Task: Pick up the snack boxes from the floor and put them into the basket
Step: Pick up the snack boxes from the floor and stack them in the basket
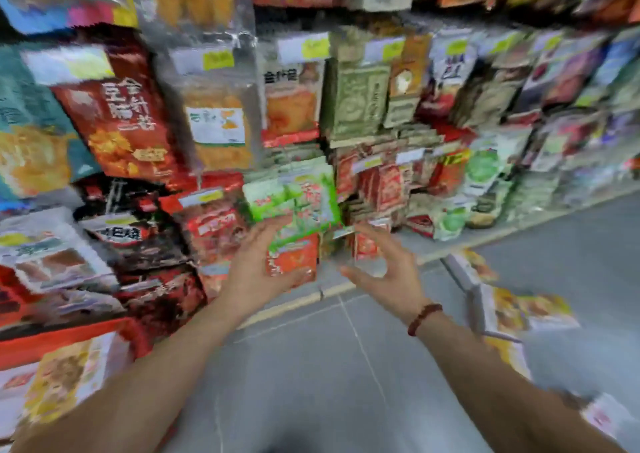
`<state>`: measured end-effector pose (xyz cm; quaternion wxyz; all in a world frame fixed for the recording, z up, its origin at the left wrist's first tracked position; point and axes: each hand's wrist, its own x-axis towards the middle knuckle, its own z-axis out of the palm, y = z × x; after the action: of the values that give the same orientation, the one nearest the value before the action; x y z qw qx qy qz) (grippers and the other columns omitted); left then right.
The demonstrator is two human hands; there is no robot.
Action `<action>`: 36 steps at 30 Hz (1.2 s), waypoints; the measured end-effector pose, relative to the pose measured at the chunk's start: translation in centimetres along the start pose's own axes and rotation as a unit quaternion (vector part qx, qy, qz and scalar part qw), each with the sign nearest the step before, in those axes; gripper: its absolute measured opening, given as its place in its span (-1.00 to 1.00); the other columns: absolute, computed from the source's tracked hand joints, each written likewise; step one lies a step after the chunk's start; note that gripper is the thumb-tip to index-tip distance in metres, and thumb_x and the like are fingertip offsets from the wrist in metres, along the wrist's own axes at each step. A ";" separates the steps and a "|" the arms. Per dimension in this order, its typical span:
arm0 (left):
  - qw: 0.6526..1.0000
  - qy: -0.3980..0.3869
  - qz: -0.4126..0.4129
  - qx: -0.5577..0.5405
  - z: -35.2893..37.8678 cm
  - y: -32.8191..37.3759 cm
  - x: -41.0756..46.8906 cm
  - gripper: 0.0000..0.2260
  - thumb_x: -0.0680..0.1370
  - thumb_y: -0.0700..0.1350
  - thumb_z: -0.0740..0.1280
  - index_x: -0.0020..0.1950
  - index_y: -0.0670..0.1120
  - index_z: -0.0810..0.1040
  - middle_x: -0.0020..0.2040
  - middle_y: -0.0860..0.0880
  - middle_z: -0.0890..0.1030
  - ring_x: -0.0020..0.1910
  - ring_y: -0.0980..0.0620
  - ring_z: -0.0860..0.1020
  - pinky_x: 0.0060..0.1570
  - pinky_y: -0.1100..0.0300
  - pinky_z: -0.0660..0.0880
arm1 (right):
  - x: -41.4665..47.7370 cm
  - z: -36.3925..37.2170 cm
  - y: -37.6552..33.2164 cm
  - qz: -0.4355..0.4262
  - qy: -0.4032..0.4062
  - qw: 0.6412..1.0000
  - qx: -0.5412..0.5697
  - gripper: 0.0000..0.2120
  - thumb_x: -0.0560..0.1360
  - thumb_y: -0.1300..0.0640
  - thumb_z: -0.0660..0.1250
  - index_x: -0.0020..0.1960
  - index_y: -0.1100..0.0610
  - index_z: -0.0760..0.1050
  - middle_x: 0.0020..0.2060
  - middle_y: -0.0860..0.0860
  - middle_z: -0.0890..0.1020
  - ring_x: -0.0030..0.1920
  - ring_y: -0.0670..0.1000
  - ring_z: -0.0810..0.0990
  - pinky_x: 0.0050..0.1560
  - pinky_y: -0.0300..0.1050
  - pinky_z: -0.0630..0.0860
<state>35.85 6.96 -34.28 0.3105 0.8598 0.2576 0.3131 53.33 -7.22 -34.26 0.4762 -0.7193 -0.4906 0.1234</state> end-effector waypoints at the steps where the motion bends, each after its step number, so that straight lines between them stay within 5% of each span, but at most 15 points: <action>1: 1.000 -0.018 0.013 -0.018 2.8 2.0 0.6 -0.28 0.23 0.04 0.53 0.35 0.01 0.39 0.21 0.05 0.40 0.19 0.27 0.30 0.21 0.58 0.13 | -1.7 -2.9 1.4 0.016 0.030 0.999 -0.006 -0.46 0.27 -0.19 0.43 0.22 -0.16 0.41 0.21 -0.19 0.50 0.29 -0.11 0.43 0.28 -0.40 0.28; 4: 0.994 -0.080 0.048 -0.063 11.3 8.1 1.4 -0.29 0.24 0.04 0.52 0.34 -0.10 0.39 0.22 0.03 0.40 0.19 0.29 0.29 0.18 0.62 0.12 | -7.4 -11.5 5.2 0.076 0.107 0.991 -0.033 -0.48 0.29 -0.10 0.50 0.20 -0.13 0.43 0.21 -0.10 0.53 0.27 -0.11 0.45 0.26 -0.42 0.28; 8: 0.976 -0.166 0.049 -0.131 22.8 16.0 0.2 -0.31 0.28 0.10 0.54 0.34 0.01 0.38 0.27 0.05 0.44 0.25 0.18 0.36 0.25 0.43 0.23 | -16.1 -21.4 9.6 0.157 0.181 0.969 -0.068 -0.42 0.27 -0.09 0.52 0.23 0.06 0.49 0.21 -0.08 0.54 0.25 -0.12 0.47 0.28 -0.38 0.31; 11: 0.960 -0.209 0.069 -0.171 29.9 21.3 -1.3 -0.31 0.27 0.04 0.57 0.31 0.12 0.32 0.20 0.16 0.42 0.23 0.20 0.38 0.23 0.43 0.25 | -21.6 -27.0 12.4 0.201 0.217 0.950 -0.099 -0.41 0.27 -0.20 0.45 0.25 -0.05 0.45 0.23 -0.13 0.51 0.27 -0.15 0.43 0.30 -0.30 0.29; 14: 0.943 -0.268 0.070 -0.187 35.8 24.9 -2.2 -0.30 0.25 0.13 0.53 0.32 0.12 0.33 0.21 0.09 0.43 0.23 0.15 0.40 0.25 0.34 0.30 | -26.2 -30.7 15.2 0.244 0.256 0.926 -0.132 -0.44 0.29 -0.03 0.54 0.24 -0.13 0.43 0.18 -0.24 0.46 0.24 -0.20 0.40 0.28 -0.25 0.33; 17: 0.930 -0.307 0.075 -0.188 40.4 27.2 -2.5 -0.29 0.25 0.06 0.57 0.31 0.18 0.31 0.21 0.13 0.43 0.24 0.16 0.41 0.17 0.53 0.25 | -29.2 -32.9 18.1 0.293 0.270 0.908 -0.131 -0.41 0.29 -0.06 0.51 0.28 -0.01 0.46 0.22 -0.16 0.46 0.29 -0.10 0.41 0.24 0.02 0.46; 20: 0.922 -0.330 0.088 -0.184 44.7 28.3 -1.5 -0.31 0.28 -0.09 0.58 0.29 0.17 0.32 0.21 0.12 0.43 0.25 0.12 0.42 0.14 0.58 0.22 | -30.4 -35.1 21.0 0.324 0.265 0.898 -0.138 -0.37 0.29 -0.12 0.49 0.31 0.01 0.44 0.28 -0.07 0.46 0.33 -0.05 0.40 0.34 -0.03 0.36; 30: 0.909 -0.381 0.043 -0.164 59.5 29.2 7.3 -0.31 0.29 -0.08 0.58 0.28 0.21 0.29 0.23 0.07 0.40 0.26 0.08 0.40 0.17 0.27 0.30 | -25.3 -46.6 35.3 0.423 0.136 0.872 -0.205 -0.36 0.40 -0.01 0.46 0.42 -0.04 0.31 0.41 -0.02 0.33 0.42 0.00 0.27 0.36 -0.19 0.20; 36: 0.910 -0.391 0.007 -0.142 66.2 30.6 11.6 -0.34 0.31 -0.11 0.57 0.25 0.21 0.30 0.21 0.10 0.39 0.25 0.12 0.38 0.10 0.42 0.28 | -23.2 -52.7 42.7 0.457 0.089 0.863 -0.197 -0.39 0.43 0.02 0.43 0.42 -0.05 0.30 0.41 -0.03 0.33 0.42 -0.02 0.25 0.35 -0.23 0.18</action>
<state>97.49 -30.97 -49.04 0.5026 0.8622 0.0622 -0.0122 101.10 -58.80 -48.15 0.2565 -0.9495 -0.0765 0.1635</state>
